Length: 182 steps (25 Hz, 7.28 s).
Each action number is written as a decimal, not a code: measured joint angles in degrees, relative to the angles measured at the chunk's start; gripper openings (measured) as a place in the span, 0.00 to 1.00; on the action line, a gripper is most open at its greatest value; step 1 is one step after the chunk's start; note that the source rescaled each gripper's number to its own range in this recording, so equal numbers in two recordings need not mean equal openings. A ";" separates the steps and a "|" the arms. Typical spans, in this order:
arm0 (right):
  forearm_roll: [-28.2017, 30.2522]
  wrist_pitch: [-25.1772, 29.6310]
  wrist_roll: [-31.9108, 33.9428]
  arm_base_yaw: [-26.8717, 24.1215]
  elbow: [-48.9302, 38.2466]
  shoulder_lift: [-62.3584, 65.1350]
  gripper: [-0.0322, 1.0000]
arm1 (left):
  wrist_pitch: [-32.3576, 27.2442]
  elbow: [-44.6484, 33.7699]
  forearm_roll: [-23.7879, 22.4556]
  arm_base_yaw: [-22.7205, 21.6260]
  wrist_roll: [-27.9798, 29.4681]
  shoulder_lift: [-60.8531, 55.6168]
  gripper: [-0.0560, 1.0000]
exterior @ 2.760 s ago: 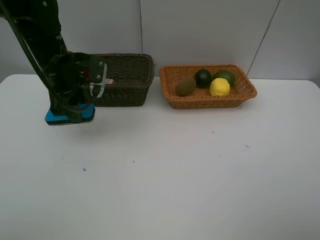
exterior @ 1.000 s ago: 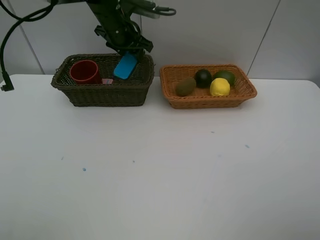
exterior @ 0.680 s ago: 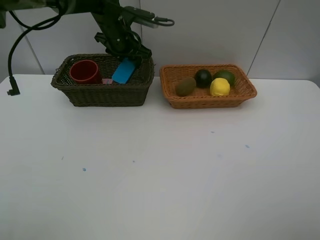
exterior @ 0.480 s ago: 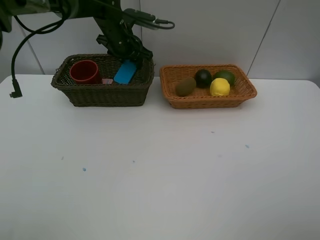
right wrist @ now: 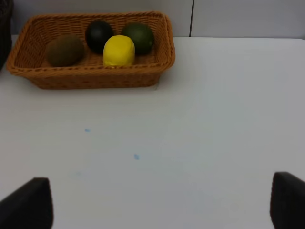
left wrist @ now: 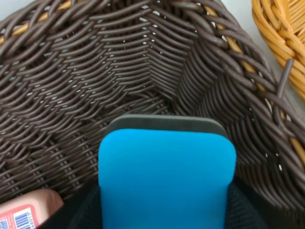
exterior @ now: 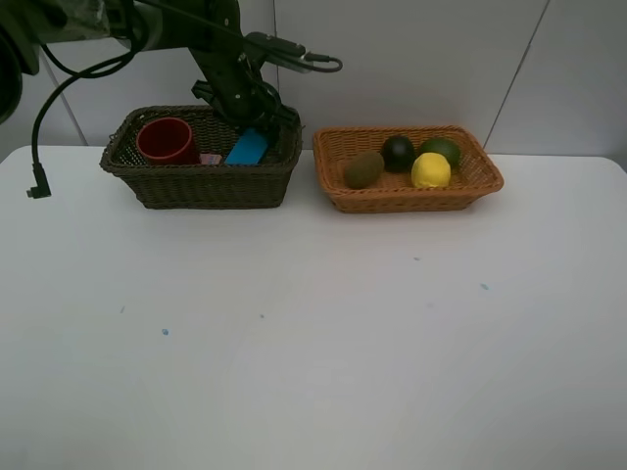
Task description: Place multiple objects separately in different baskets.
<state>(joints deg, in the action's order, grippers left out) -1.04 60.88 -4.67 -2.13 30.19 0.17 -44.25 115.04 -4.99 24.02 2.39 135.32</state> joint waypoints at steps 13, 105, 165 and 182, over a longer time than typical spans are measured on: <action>0.00 0.00 0.00 0.00 0.00 0.00 1.00 | 0.31 0.00 0.17 0.00 -1.66 0.00 0.65; 0.00 0.00 0.00 0.00 0.00 0.00 1.00 | -24.17 -80.96 3.12 -15.91 2.57 -126.53 1.00; 0.00 0.00 0.00 0.00 0.00 0.00 1.00 | -16.94 -86.33 4.54 -23.67 1.80 -135.69 1.00; 0.00 0.00 0.00 0.00 0.00 0.00 1.00 | -16.94 -86.33 4.54 -23.67 1.80 -135.69 1.00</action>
<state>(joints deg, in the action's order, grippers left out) -1.04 60.88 -4.67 -2.13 30.19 0.17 -61.20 28.71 -0.45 0.35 4.19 -0.37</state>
